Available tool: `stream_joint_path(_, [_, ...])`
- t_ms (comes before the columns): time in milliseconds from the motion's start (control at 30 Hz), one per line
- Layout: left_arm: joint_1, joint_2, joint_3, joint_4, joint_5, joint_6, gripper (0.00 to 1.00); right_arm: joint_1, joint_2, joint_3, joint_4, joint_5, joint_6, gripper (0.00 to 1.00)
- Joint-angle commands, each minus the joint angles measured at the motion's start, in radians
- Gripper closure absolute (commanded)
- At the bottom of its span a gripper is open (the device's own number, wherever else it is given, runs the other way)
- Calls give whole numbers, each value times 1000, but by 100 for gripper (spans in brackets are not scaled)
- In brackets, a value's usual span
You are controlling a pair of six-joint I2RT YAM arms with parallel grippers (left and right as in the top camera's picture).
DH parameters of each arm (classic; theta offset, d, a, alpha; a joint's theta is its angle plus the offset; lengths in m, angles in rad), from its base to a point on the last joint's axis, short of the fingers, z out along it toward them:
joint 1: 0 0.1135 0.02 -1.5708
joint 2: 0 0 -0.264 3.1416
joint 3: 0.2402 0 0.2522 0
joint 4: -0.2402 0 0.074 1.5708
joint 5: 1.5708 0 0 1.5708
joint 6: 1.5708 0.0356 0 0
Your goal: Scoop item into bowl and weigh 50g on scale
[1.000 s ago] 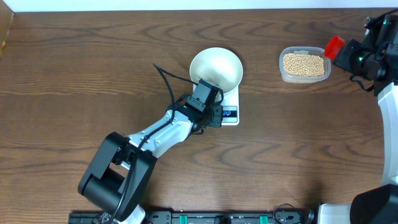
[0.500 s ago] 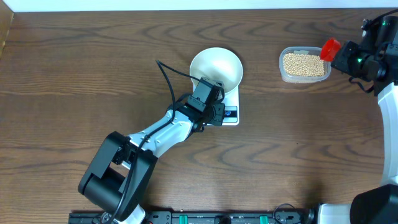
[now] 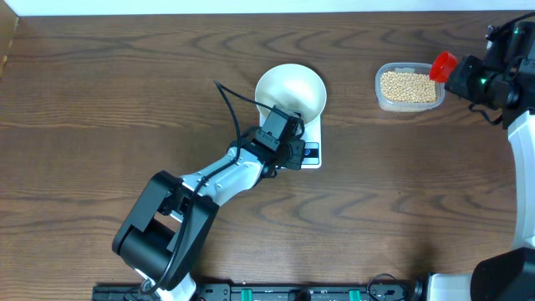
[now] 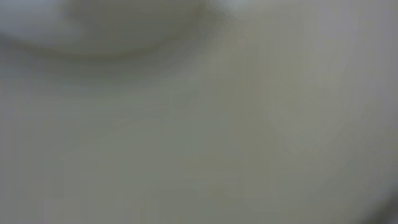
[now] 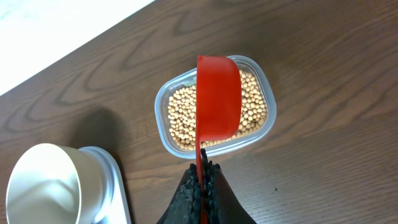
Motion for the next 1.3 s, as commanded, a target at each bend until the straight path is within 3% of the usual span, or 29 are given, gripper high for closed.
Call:
stream_joint_path(0, [0, 36, -3, -5, -13, 17, 93, 3, 6, 14, -2, -6, -20, 99])
stream_joint_path(733, [-19, 111, -3, -34, -21, 16, 92, 3, 6, 14, -2, -6, -20, 99])
stream_joint_path(1267, [-15, 139, -4, -98, -101, -97, 93, 3, 6, 14, -2, -6, -27, 99])
